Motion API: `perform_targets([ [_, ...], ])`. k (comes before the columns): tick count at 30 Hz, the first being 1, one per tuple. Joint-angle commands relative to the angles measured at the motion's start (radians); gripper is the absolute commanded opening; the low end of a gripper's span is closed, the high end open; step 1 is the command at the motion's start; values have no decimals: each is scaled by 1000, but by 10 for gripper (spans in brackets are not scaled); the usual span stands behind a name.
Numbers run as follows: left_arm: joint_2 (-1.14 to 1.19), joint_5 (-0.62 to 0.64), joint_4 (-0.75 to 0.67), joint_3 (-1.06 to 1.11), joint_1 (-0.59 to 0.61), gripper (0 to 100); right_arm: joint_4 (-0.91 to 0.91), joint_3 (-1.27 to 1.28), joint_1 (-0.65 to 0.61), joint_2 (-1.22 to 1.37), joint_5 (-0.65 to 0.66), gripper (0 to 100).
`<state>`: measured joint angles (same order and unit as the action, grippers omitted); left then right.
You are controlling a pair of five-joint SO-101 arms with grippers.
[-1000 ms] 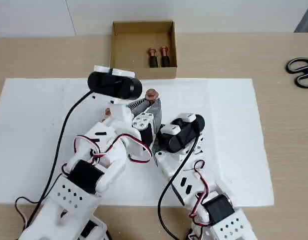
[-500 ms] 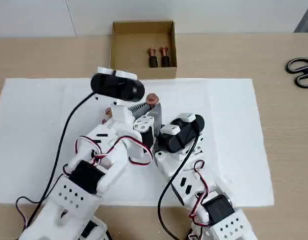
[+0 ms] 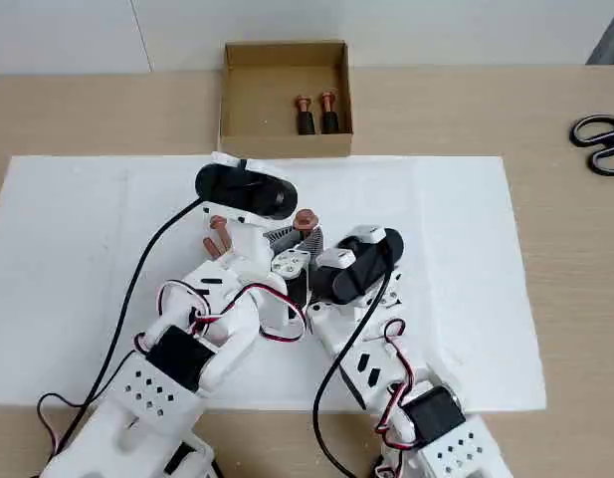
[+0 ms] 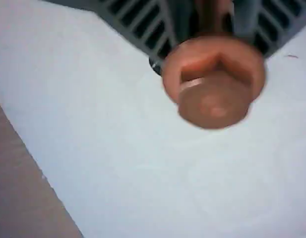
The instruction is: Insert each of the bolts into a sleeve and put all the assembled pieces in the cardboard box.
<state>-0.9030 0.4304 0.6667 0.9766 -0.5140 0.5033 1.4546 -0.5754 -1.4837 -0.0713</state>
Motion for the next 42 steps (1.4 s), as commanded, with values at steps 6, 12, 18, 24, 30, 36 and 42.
perform_targets([
  [6,-8,2,3,5,-44,43,-22,-12,4,-16,-9,4],
  [12,-9,6,15,-22,-28,187,-22,-12,4,-16,-9,4],
  [18,-9,8,253,-213,49,269,-22,-12,4,-16,-9,4],
  [24,-9,2,430,-369,143,297,-22,-12,4,-16,-9,4],
  [30,-9,-118,577,-470,367,297,-22,-12,24,-13,-9,4],
  [36,-8,-422,733,-467,569,297,137,-140,214,61,-9,4],
  [42,-8,-423,772,-467,597,297,274,-595,274,404,-8,4],
])
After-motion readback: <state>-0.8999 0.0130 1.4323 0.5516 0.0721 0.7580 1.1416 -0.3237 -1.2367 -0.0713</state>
